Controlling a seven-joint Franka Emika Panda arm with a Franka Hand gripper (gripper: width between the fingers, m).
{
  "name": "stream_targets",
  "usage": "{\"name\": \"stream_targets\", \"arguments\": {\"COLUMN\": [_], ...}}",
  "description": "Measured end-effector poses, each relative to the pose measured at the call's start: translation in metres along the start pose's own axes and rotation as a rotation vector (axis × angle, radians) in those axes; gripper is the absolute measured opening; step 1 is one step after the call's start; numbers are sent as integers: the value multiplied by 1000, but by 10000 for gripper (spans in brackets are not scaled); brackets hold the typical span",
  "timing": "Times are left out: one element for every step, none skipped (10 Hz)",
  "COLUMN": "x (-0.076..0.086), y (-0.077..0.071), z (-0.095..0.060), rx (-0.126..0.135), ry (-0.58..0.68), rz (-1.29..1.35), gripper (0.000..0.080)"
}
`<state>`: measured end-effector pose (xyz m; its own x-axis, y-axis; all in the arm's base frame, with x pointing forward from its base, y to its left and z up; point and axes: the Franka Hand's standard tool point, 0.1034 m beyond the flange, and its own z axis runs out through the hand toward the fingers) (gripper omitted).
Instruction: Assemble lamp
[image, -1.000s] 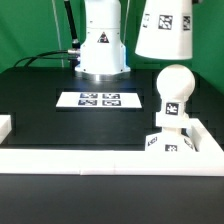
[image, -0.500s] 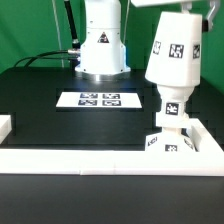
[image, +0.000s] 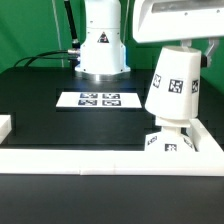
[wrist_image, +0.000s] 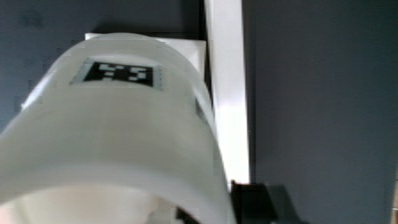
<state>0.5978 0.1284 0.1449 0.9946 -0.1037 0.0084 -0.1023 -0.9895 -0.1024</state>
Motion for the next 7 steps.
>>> {"name": "stream_targets", "arguments": {"x": [2,2,2,2,3,3,3], "y": [0,0,-1,0,0,0,0], "z": [0,-1,-1,-1,-2,-3,-4], "rx": [1,1,1,1,2,2,2], "ry": [7,6,6,6,8,9,8], "rz": [0,0,0,0,1,1,1], "gripper": [45,45,45,45,45,45,45]}}
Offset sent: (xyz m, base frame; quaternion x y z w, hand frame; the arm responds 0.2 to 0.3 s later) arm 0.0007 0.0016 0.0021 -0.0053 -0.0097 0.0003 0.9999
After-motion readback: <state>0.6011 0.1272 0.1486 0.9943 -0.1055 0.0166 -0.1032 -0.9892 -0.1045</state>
